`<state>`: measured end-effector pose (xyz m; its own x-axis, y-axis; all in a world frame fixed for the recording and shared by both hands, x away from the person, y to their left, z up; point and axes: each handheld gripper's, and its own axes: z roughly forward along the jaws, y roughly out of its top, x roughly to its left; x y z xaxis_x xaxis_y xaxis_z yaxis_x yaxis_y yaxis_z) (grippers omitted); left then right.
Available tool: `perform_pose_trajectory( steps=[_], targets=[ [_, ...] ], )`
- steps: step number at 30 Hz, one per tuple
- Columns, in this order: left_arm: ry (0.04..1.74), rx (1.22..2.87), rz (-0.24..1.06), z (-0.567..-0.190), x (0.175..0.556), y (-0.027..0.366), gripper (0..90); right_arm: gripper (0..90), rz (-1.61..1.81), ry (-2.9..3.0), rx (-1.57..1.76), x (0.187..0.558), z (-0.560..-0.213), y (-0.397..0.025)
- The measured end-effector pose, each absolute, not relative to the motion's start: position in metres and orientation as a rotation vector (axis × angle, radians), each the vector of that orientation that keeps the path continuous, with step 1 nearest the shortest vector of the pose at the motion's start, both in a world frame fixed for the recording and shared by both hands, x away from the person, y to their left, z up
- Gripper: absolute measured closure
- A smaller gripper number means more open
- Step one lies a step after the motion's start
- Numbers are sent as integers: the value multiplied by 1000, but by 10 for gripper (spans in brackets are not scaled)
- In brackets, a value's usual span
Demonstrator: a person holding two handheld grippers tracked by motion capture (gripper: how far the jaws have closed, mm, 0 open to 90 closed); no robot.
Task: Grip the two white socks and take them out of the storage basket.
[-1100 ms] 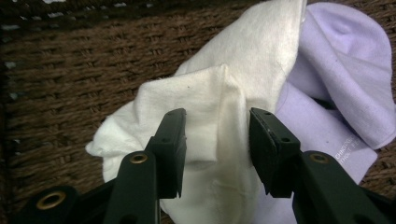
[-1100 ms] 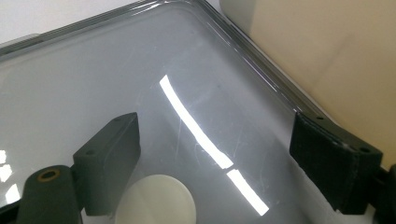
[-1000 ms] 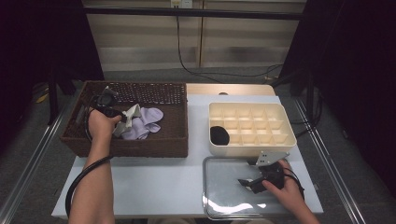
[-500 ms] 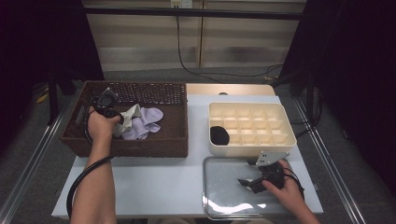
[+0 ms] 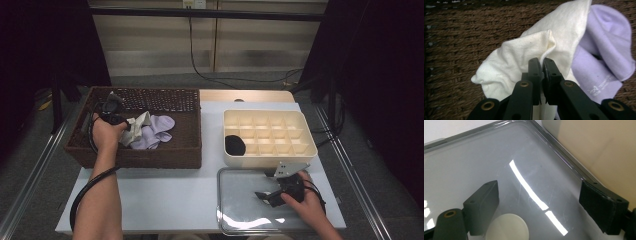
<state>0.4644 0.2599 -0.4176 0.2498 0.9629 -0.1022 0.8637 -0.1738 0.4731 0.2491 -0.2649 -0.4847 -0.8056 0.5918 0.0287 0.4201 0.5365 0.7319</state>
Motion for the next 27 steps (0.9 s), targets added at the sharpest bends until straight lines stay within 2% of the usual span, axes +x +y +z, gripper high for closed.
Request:
perform_pose_trajectory(
  steps=[9,27],
  targets=[
    [1624,2104,311,-411,470,255,857,160,1127,2552,855,249,-485,-265],
    [1547,2095,258,-357,453,254,868,160,1127,2550,857,249,-485,-265]
  ],
)
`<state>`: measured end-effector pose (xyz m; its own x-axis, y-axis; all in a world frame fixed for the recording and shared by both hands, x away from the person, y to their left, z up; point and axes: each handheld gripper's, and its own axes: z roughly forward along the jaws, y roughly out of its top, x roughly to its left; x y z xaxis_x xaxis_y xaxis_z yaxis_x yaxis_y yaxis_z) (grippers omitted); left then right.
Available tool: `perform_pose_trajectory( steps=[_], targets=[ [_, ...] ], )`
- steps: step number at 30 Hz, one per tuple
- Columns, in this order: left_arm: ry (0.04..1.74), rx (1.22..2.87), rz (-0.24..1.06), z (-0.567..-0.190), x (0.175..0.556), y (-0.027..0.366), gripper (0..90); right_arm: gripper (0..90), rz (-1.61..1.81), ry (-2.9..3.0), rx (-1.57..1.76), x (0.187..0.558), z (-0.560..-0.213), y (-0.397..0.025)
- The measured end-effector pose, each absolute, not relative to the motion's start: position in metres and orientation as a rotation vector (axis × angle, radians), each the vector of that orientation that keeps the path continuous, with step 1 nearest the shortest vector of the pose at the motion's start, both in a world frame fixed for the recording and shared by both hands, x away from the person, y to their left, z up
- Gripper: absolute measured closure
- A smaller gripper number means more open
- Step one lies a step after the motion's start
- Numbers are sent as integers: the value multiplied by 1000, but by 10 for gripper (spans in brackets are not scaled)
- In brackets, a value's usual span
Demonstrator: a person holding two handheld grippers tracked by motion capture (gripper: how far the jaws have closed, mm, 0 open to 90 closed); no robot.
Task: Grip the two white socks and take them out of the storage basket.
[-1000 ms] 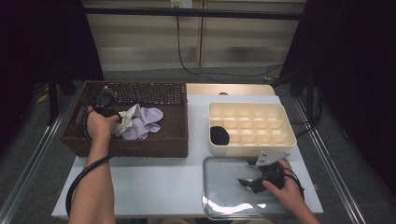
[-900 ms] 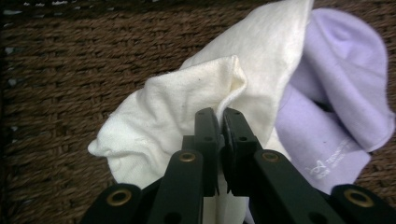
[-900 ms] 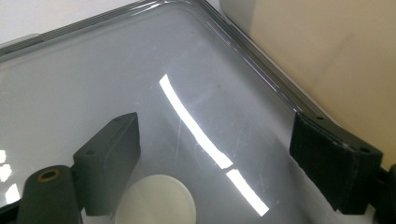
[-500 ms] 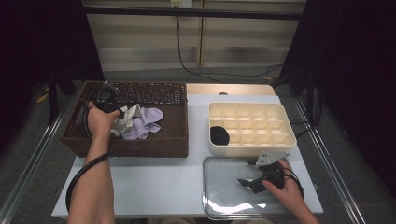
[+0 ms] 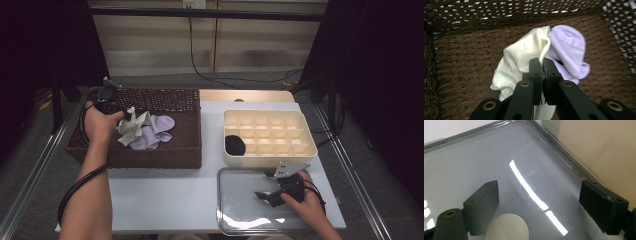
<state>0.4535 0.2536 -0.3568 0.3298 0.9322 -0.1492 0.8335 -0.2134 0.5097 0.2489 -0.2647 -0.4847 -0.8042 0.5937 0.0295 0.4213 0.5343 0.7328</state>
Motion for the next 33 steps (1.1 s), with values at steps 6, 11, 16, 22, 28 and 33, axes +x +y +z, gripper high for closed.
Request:
perform_pose_trajectory(
  steps=[6,11,16,22,28,33],
  targets=[
    [1498,2112,230,-346,442,250,869,160,1127,2549,857,249,-485,-265],
    [1444,2136,200,-338,435,246,868,160,1126,2550,855,249,-485,-265],
    [1389,2144,191,-328,426,240,868,160,1126,2551,853,249,-485,-265],
    [1359,2135,181,-321,417,237,869,160,1126,2552,853,249,-485,-265],
    [1330,2128,162,-316,408,236,869,160,1125,2552,853,249,-485,-265],
    [1288,2152,151,-309,401,229,868,160,1125,2552,854,249,-485,-265]
  ],
)
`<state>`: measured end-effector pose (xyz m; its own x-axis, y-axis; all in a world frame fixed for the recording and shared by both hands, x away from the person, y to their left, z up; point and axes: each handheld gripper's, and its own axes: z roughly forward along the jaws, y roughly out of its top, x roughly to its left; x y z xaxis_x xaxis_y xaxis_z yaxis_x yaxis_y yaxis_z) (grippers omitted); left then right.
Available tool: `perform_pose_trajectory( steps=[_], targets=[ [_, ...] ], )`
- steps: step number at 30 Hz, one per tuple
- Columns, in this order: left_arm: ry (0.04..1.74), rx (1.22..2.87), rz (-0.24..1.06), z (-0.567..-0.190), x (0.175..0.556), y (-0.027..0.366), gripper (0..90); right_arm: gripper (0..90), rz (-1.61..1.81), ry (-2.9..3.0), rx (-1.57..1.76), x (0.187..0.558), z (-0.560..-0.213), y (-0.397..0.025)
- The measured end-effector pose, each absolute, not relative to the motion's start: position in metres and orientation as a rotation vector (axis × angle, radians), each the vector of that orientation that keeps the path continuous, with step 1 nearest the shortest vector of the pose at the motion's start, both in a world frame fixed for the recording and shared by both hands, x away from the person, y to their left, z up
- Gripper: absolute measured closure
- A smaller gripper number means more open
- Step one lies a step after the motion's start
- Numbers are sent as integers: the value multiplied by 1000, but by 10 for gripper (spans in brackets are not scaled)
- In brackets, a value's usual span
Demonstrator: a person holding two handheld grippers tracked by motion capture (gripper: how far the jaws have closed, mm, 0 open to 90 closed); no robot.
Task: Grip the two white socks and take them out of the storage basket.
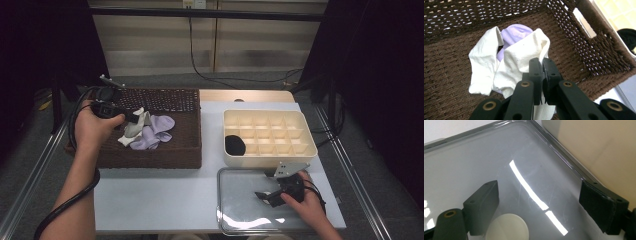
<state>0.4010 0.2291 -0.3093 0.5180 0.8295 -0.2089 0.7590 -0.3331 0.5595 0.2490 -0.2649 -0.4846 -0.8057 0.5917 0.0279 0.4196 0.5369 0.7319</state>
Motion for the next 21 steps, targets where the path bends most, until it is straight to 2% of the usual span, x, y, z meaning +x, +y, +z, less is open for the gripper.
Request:
perform_pose_trajectory(
  steps=[4,21],
  targets=[
    [1251,2148,113,-306,395,225,869,160,1126,2552,854,249,-485,-265],
    [1183,2186,93,-305,376,218,868,160,1126,2552,851,249,-485,-265]
  ],
)
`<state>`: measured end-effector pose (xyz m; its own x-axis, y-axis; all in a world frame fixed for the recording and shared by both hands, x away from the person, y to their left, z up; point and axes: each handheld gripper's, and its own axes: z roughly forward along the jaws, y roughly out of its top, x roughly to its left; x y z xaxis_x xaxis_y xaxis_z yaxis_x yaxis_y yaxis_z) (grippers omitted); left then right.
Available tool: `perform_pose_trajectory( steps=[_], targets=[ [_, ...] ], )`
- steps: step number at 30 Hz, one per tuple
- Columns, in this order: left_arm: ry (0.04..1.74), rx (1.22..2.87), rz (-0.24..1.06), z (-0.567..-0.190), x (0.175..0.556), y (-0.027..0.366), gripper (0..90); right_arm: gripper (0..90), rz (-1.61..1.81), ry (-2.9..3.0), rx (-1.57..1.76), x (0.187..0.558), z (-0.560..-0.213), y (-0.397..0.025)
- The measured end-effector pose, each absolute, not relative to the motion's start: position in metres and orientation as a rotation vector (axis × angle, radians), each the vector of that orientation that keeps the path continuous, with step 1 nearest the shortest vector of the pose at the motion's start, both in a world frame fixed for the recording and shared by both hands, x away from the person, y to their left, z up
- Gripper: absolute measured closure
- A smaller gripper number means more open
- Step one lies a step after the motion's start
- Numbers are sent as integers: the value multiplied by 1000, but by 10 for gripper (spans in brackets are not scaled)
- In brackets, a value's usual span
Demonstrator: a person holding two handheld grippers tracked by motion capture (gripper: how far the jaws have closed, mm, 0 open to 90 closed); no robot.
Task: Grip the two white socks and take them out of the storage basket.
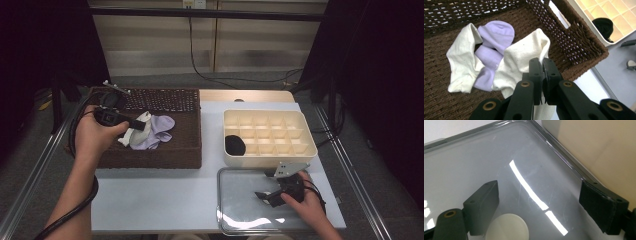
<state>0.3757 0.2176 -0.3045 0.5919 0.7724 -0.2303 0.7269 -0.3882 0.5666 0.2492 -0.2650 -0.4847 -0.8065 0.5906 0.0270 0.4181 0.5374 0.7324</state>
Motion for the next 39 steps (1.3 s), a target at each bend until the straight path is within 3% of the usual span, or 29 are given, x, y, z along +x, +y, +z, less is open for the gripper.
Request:
perform_pose_trajectory(
  steps=[39],
  targets=[
    [994,2246,52,-298,329,197,867,159,1127,2551,852,249,-485,-265]
  ],
)
